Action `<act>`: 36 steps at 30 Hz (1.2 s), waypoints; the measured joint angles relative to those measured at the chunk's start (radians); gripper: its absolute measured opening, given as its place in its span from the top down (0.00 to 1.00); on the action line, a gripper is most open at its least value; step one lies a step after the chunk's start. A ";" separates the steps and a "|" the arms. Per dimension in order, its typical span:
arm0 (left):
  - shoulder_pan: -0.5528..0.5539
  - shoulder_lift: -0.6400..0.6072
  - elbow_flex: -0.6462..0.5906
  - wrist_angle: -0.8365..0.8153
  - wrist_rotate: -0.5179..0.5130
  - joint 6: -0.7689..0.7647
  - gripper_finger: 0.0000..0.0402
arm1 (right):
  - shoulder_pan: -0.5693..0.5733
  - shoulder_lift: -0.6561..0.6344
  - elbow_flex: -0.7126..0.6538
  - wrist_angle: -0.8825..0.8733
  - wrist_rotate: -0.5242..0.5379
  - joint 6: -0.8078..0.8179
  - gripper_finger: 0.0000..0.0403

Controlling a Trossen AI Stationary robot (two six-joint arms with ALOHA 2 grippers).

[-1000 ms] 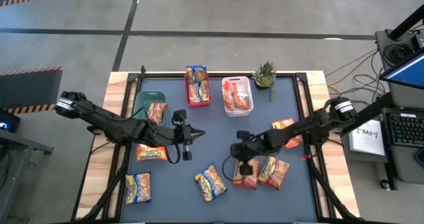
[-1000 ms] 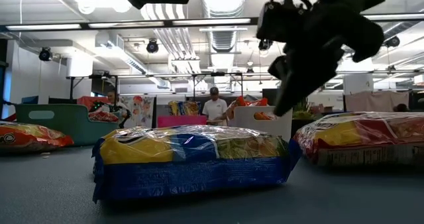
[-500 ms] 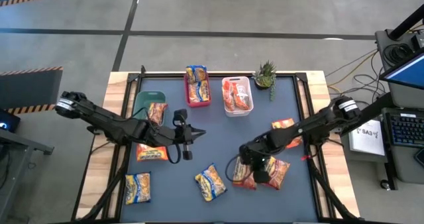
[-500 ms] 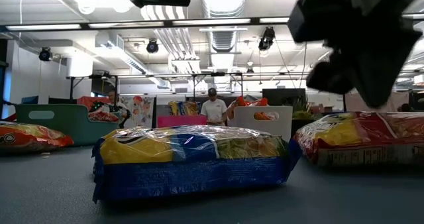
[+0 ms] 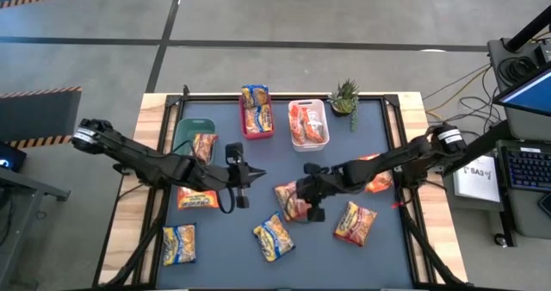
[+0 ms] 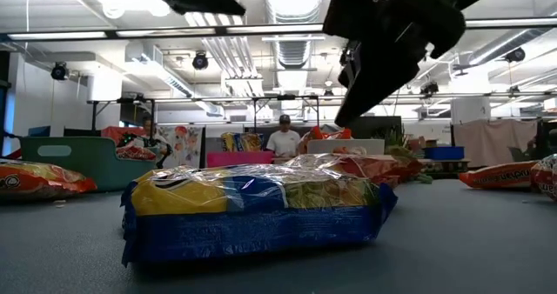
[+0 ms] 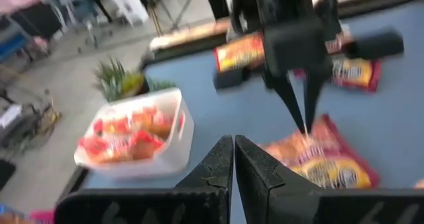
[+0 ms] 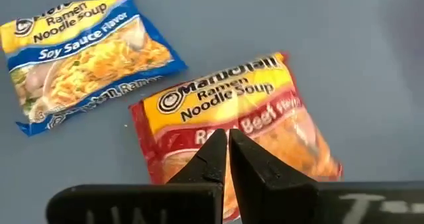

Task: Sort Maruchan noodles
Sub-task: Put the red noodle pack into the green bin

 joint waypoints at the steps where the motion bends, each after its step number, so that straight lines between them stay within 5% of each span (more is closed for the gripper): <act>1: 0.000 0.005 -0.001 -0.022 0.000 -0.019 1.00 | -0.010 -0.007 -0.001 -0.008 -0.001 0.018 0.98; 10: 0.002 0.140 -0.047 -0.034 0.009 -0.154 1.00 | -0.051 -0.036 -0.024 -0.062 -0.040 0.259 0.98; 20: 0.066 0.370 -0.047 0.208 0.144 -0.110 1.00 | -0.053 -0.118 -0.190 0.043 -0.034 0.331 0.98; 29: 0.118 0.479 -0.037 0.348 0.193 -0.116 1.00 | -0.065 -0.229 -0.318 0.085 0.070 0.578 0.98; 36: 0.118 0.540 -0.018 0.355 0.221 -0.153 1.00 | -0.088 -0.250 -0.359 0.116 -0.041 0.720 0.88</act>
